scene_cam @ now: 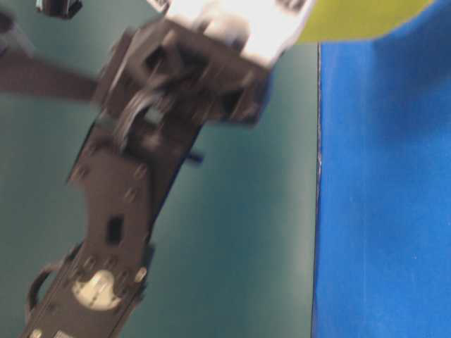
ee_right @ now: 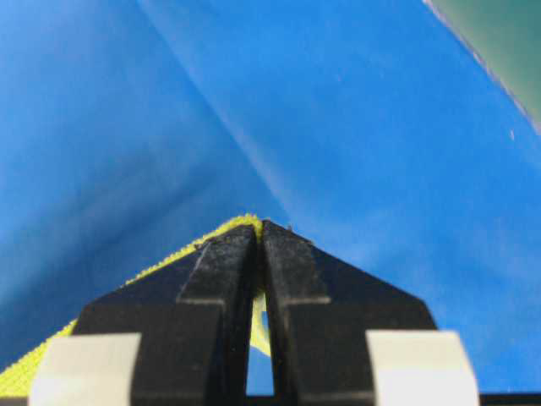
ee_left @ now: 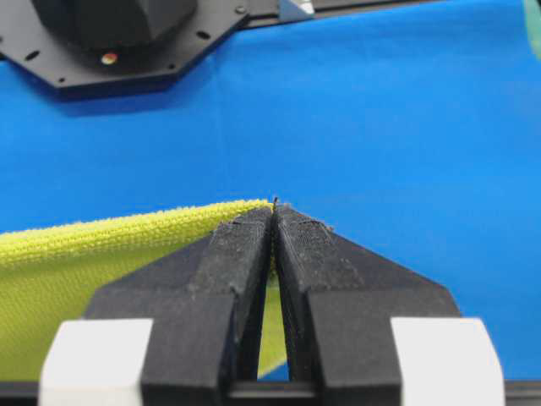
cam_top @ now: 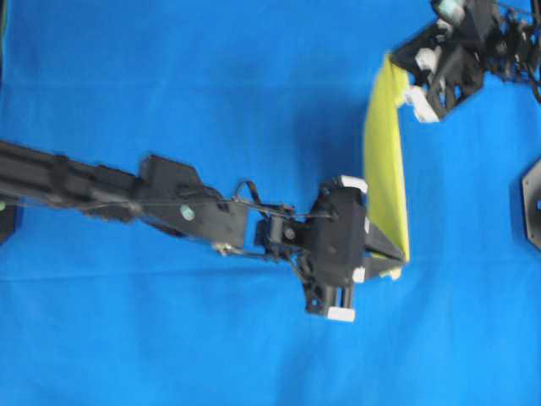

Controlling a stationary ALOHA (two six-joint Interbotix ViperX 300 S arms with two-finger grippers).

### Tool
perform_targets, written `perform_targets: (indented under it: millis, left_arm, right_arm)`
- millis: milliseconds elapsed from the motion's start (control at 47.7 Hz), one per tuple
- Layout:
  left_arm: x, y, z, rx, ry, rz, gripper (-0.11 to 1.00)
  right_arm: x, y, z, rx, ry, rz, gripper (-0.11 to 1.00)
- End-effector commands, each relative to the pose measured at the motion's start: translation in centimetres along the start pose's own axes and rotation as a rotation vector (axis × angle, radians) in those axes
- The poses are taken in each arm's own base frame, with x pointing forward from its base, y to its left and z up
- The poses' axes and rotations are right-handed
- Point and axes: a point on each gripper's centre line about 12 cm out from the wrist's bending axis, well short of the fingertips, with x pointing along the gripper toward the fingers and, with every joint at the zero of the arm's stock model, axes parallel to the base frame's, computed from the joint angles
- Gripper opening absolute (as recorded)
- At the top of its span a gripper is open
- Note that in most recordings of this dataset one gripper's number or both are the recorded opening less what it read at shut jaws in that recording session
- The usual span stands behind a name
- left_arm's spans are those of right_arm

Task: Fold the yellow towel.
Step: 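Lift the folded strip and swing it to a vertical orientation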

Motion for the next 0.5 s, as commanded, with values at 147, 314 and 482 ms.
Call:
perform_targets:
  millis: [147, 314, 482]
  left_arm:
    - [-0.8, -3.6, 0.1, 0.016, -0.009, -0.063, 0.02]
    - [-3.1, -3.5, -3.2, -0.001, 0.075, -0.062, 0.02]
    - [-6.0, -3.9, -6.7, -0.066, 0.126, -0.068, 0.02]
  right_arm:
    - [2.2, -0.5, 0.7, 0.006, -0.016, -0.005, 0.04]
    - [5.9, 1.1, 1.6, -0.017, -0.02, 0.044, 0.04]
    - [9.1, 3.4, 3.0, -0.046, -0.031, 0.094, 0.04]
